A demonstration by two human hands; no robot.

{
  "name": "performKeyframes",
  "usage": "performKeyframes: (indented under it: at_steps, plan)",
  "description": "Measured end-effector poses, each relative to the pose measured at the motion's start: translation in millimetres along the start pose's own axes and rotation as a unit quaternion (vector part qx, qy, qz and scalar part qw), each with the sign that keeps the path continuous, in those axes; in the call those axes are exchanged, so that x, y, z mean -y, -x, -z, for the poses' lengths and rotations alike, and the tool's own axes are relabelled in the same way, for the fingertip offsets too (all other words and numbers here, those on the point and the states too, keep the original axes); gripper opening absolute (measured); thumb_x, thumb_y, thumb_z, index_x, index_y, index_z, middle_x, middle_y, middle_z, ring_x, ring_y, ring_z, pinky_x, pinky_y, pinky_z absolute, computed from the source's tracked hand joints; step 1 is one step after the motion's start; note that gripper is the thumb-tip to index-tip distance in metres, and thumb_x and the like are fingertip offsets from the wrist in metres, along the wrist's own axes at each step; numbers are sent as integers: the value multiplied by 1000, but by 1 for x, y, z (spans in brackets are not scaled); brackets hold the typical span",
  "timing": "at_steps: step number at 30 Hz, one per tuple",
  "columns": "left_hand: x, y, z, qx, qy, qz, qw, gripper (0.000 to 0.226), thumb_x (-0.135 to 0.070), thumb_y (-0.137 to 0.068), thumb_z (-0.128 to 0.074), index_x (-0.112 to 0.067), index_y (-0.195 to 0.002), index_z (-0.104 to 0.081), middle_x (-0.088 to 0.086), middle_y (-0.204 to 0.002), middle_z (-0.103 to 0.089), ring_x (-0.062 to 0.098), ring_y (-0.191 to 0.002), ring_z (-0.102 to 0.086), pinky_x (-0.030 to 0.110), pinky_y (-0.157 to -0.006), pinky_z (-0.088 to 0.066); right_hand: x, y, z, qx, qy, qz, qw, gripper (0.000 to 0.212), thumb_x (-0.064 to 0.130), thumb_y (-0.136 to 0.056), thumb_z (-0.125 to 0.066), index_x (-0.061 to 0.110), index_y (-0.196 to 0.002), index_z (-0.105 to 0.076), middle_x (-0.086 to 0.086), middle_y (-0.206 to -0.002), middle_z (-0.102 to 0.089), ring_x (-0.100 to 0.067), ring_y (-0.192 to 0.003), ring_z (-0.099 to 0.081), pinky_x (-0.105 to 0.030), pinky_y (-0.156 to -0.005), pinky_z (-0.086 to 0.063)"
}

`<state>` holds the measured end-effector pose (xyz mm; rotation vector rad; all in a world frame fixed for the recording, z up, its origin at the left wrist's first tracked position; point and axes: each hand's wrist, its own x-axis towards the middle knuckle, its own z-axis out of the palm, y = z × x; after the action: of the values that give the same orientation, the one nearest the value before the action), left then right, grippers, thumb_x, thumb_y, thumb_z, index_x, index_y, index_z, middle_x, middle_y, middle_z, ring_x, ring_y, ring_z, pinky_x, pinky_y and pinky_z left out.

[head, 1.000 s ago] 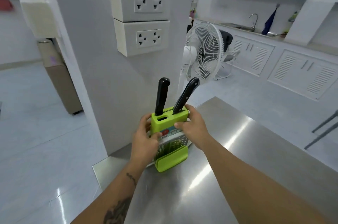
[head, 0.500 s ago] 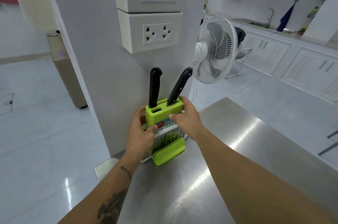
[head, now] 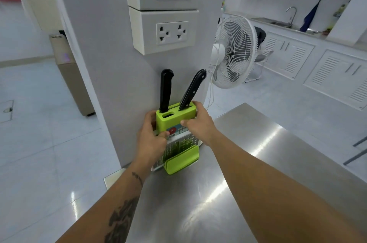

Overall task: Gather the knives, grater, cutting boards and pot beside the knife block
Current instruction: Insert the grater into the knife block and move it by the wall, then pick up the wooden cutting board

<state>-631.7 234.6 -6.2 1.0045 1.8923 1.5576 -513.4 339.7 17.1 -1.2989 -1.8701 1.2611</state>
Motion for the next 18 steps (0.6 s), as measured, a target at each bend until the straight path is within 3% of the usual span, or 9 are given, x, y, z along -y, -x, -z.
performKeyframes:
  at_steps: [3, 7, 9, 11, 14, 18]
  plan:
    - [-1, 2, 0, -12, -31, -11, 999, 58, -3, -77, -73, -39, -115, -48, -10, -112, -61, 9, -102, -59, 33, -88, -53, 1, 9, 6, 0, 14, -13, 1000, 69, 11, -82, -74, 29, -138, -39, 0, -114, -60, -22, -104, -61, -38, -87, -55]
    - [-10, 16, 0, -97, -61, -24, 993, 52, -12, -78, -74, -29, -118, -46, -4, -119, -53, 15, -103, -55, 38, -92, -51, -2, 34, 32, 13, 33, -31, 999, 76, 11, -85, -74, 26, -148, -33, -4, -136, -50, -14, -90, -59, -22, -65, -53]
    - [-19, 26, 0, -137, -59, -41, 988, 45, -13, -79, -72, -25, -114, -47, -2, -115, -53, 17, -100, -56, 37, -87, -51, -10, 51, 49, -1, 33, -39, 999, 72, 12, -85, -75, 27, -145, -38, -6, -142, -49, -21, -108, -58, -31, -82, -56]
    - [-29, 39, -3, -143, -39, -61, 987, 36, -12, -82, -69, -23, -110, -49, -2, -107, -56, 18, -94, -58, 35, -81, -51, -23, 73, 68, -17, 30, -54, 998, 68, 15, -83, -77, 27, -141, -43, -7, -136, -52, -23, -117, -56, -40, -96, -53]
    - [-44, 61, -18, -77, -3, -77, 994, 21, -9, -85, -63, -20, -102, -55, -1, -94, -62, 16, -81, -59, 27, -70, -48, -48, 112, 104, -35, 25, -82, 996, 63, 19, -81, -78, 28, -136, -48, -6, -131, -53, -22, -113, -59, -37, -93, -53]
    - [-64, 95, -69, 114, 22, -42, 992, 15, -7, -85, -63, -22, -89, -61, -1, -81, -60, 16, -71, -56, 27, -65, -47, -79, 177, 160, -68, 42, -133, 988, 60, 21, -83, -75, 28, -136, -48, -5, -130, -52, -21, -110, -61, -27, -78, -49]
